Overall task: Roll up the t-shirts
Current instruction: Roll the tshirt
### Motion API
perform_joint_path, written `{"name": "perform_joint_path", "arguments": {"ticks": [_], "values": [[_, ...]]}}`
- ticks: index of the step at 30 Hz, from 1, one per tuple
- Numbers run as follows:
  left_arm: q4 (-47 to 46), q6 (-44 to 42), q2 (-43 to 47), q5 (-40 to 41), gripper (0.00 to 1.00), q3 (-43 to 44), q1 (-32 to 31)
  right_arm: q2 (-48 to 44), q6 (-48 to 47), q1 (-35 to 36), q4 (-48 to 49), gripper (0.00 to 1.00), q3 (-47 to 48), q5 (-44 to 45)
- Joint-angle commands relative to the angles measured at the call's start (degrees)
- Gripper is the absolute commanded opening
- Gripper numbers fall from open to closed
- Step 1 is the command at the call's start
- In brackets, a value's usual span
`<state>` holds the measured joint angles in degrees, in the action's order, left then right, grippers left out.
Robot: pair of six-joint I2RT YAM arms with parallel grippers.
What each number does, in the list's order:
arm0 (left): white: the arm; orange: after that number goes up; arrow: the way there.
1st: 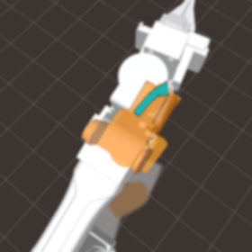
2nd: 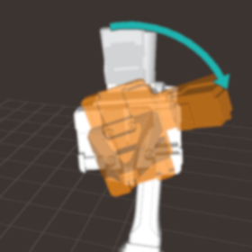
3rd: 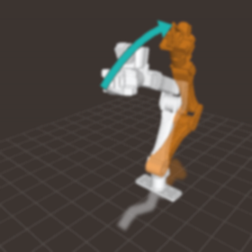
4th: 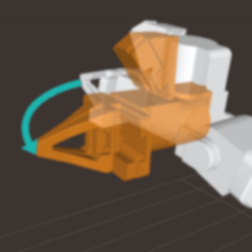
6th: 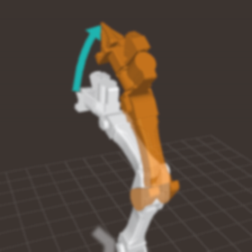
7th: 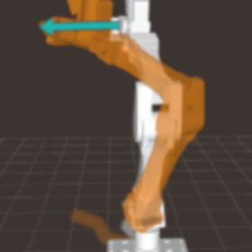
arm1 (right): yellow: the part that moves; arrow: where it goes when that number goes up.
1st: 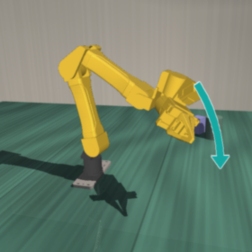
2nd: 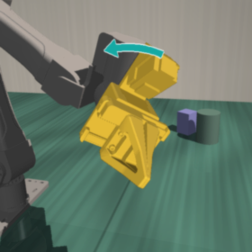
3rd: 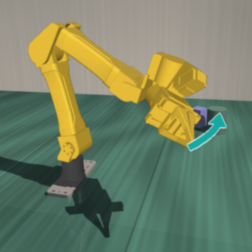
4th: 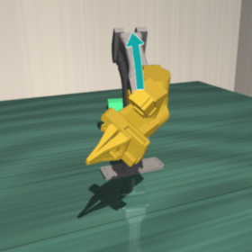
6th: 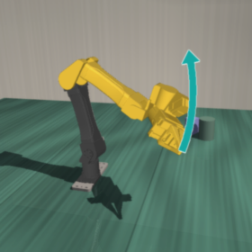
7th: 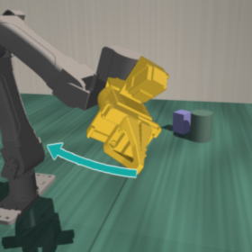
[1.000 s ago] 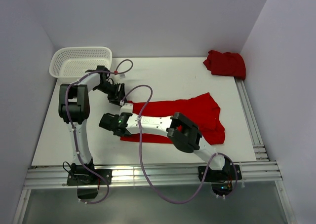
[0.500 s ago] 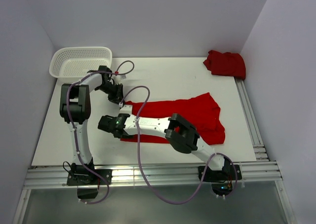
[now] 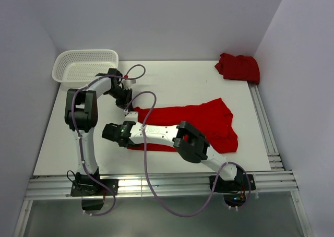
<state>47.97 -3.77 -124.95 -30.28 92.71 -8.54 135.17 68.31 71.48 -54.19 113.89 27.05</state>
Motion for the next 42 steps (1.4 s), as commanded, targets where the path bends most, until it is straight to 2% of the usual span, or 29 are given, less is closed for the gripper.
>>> {"name": "perform_joint_path", "arguments": {"ticks": [1,6,12,15,20,22,23,24,25,27,34,38,42], "values": [[-0.9,-0.9,0.6,4.6,0.09,0.4,-1.0,-0.3,1.3,1.6,-3.0,0.59,0.2,-0.2],[-0.7,-0.6,0.6,4.8,0.08,0.5,-1.3,1.1,0.6,2.0,-4.2,0.6,2.9,0.0],[-0.5,-0.7,0.5,5.2,0.08,0.7,-1.7,3.5,1.2,2.2,-6.9,0.56,3.6,-1.0],[-0.6,-0.7,0.4,5.4,0.08,0.5,-1.8,3.9,1.2,2.2,-6.0,0.5,2.6,-1.9],[-0.4,-0.7,0.2,6.5,0.07,0.7,-1.9,3.8,0.7,2.1,-3.9,0.34,1.6,-3.4],[-0.4,-0.6,0.3,7.2,0.06,0.8,-2.0,1.1,0.9,1.9,1.3,0.25,-2.6,-4.6],[-0.6,-0.5,0.8,8.0,0.05,0.9,-2.0,-0.3,0.8,1.9,4.1,0.24,-4.9,-5.1],[-0.7,-0.4,0.9,8.4,0.05,0.9,-2.0,-3.4,1.2,1.8,10.0,0.16,-10.0,-5.7],[-0.6,-0.4,1.2,8.7,0.05,1.0,-2.1,-5.1,1.5,1.6,13.4,0.14,-12.9,-6.2],[-0.6,-0.2,1.6,9.4,0.03,1.2,-2.1,-8.1,2.2,1.1,22.4,0.12,-20.3,-7.4],[0.5,0.0,2.0,10.1,0.01,3.2,-2.2,-18.1,6.0,0.0,39.6,0.07,-34.0,-7.4],[0.8,-0.3,2.8,9.5,0.13,4.1,-2.1,-22.3,10.9,-0.6,46.5,0.06,-42.5,-6.9],[1.7,-0.9,2.9,7.8,0.32,5.0,-2.0,-25.9,15.1,-1.1,53.6,0.06,-48.9,-7.0]]}}
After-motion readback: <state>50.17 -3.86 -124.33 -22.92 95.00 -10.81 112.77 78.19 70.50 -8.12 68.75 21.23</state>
